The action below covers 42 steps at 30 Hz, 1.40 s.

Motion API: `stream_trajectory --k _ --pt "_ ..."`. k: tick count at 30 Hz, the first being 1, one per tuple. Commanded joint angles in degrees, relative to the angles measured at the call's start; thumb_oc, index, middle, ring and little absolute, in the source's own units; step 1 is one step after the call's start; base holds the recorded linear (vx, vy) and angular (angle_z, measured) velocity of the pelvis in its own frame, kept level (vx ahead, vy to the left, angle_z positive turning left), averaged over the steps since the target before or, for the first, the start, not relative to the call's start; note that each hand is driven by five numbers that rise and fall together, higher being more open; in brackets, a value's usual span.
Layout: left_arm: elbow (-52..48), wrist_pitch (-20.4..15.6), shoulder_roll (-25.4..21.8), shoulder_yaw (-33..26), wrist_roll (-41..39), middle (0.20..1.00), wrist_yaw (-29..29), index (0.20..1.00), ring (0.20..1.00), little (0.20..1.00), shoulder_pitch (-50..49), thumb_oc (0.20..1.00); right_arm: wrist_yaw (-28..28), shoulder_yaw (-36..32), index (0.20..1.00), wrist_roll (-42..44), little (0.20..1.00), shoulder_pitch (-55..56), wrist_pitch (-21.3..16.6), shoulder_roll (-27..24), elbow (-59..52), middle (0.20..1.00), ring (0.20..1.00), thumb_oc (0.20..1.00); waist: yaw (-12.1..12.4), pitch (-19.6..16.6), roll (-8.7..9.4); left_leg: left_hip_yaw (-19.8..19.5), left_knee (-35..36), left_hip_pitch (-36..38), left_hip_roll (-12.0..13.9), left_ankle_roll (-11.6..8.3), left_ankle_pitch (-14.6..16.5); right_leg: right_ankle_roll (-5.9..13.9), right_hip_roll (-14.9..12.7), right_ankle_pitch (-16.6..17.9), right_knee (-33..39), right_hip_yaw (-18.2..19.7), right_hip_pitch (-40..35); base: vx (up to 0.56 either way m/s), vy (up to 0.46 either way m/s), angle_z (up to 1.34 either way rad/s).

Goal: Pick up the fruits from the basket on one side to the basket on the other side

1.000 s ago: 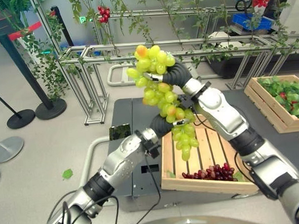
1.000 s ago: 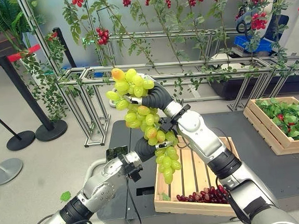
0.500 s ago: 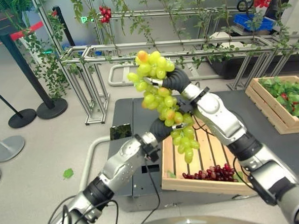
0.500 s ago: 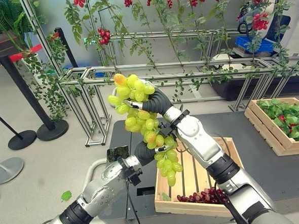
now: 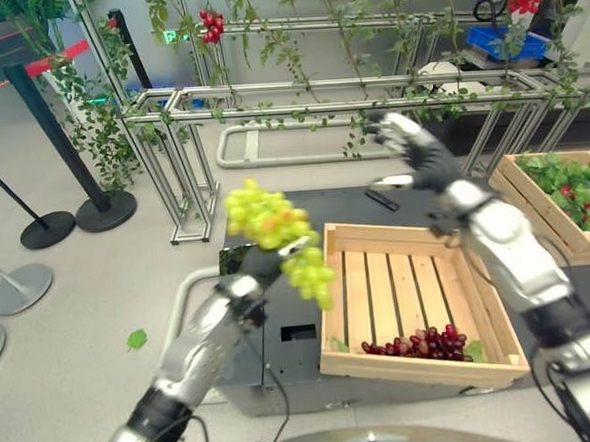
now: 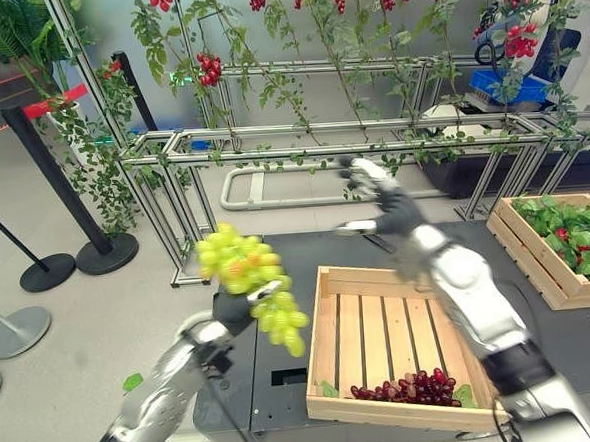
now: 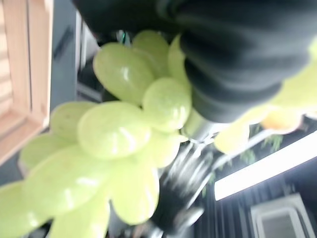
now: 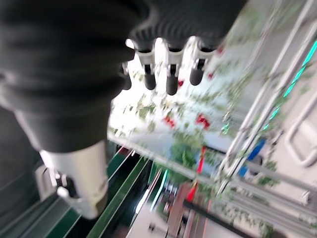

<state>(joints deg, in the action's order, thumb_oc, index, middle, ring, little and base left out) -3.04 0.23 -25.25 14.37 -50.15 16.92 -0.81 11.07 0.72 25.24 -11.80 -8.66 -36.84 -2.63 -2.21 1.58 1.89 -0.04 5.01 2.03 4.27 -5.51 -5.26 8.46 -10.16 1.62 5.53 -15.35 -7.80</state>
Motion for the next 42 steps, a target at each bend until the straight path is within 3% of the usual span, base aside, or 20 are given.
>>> stream_trajectory --k 1,4,10,18,24,31,42 --pt "-3.41 -7.49 -1.59 -7.19 2.46 0.200 3.32 0.200 0.200 0.200 1.72 0.200 0.45 -8.43 1.000 2.24 1.000 1.49 -6.29 1.12 -0.34 1.000 1.000 1.000 0.71 -0.55 2.22 -2.05 -2.31 1.02 -2.18 2.87 6.50 1.10 -0.48 0.31 -2.73 -3.31 2.84 0.00 0.000 0.00" --pt "-3.02 -8.70 -0.19 -12.19 2.48 0.200 3.68 0.200 0.200 0.200 -1.37 0.200 -0.92 -14.02 1.000 -0.28 1.000 7.14 -7.04 2.66 2.61 1.000 1.000 1.000 0.30 -0.63 1.91 -2.14 -2.22 1.11 -2.05 2.80 6.53 1.01 -0.32 0.13 -2.60 -3.31 2.71 0.00 0.000 0.00" --pt "-2.65 -11.87 3.69 -18.25 4.62 0.200 2.07 0.200 0.200 0.200 -4.74 0.200 -3.77 -17.34 1.000 -1.23 1.000 12.56 -8.26 9.01 9.80 1.000 1.000 1.000 -0.49 -0.56 1.22 -1.84 -2.31 1.25 -1.87 2.74 6.63 0.80 -0.08 -0.05 -2.56 -2.81 2.86 0.00 0.000 0.00" --pt "-2.78 -17.42 6.24 -24.65 15.11 0.200 -1.81 0.200 0.200 0.200 -7.92 0.200 -4.53 -17.19 1.000 -1.58 1.000 16.30 -9.31 13.38 13.08 1.000 1.000 1.000 -1.59 -0.28 0.56 -0.72 -2.41 1.58 -1.53 2.59 6.74 0.33 0.22 -0.15 -2.36 -1.61 3.26 -0.01 -0.001 -0.01" --pt "-0.75 -21.78 7.46 -28.22 26.17 0.200 -8.07 0.200 0.200 0.200 -10.75 0.200 -6.35 -17.82 1.000 -0.53 1.000 17.87 -10.87 15.64 14.20 1.000 1.000 1.000 -1.93 -0.10 0.18 0.05 -2.74 1.79 -1.36 2.64 7.10 0.19 0.29 -0.12 -2.23 -0.63 3.49 -0.02 -0.002 -0.11" --pt "3.57 -23.71 11.95 -29.55 29.75 0.200 -11.92 0.200 0.200 0.200 -14.81 0.200 -6.09 -18.14 1.000 1.98 1.000 23.06 -11.95 20.02 15.01 1.000 1.000 1.000 -2.22 -0.07 0.14 0.62 -3.05 2.11 -1.44 2.79 7.46 0.09 0.36 -0.15 -2.24 -0.12 3.45 -0.02 -0.002 -0.03" --pt "5.50 -25.76 11.18 -29.57 34.89 0.200 -17.11 0.200 0.200 0.200 -15.48 0.200 -7.42 -16.65 1.000 2.35 1.000 23.97 -13.46 21.87 13.79 1.000 1.000 1.000 -2.36 0.68 -0.25 1.40 -3.10 1.53 -1.43 2.73 7.30 0.33 0.28 0.27 -1.89 0.33 4.28 -0.02 -0.007 -0.04"
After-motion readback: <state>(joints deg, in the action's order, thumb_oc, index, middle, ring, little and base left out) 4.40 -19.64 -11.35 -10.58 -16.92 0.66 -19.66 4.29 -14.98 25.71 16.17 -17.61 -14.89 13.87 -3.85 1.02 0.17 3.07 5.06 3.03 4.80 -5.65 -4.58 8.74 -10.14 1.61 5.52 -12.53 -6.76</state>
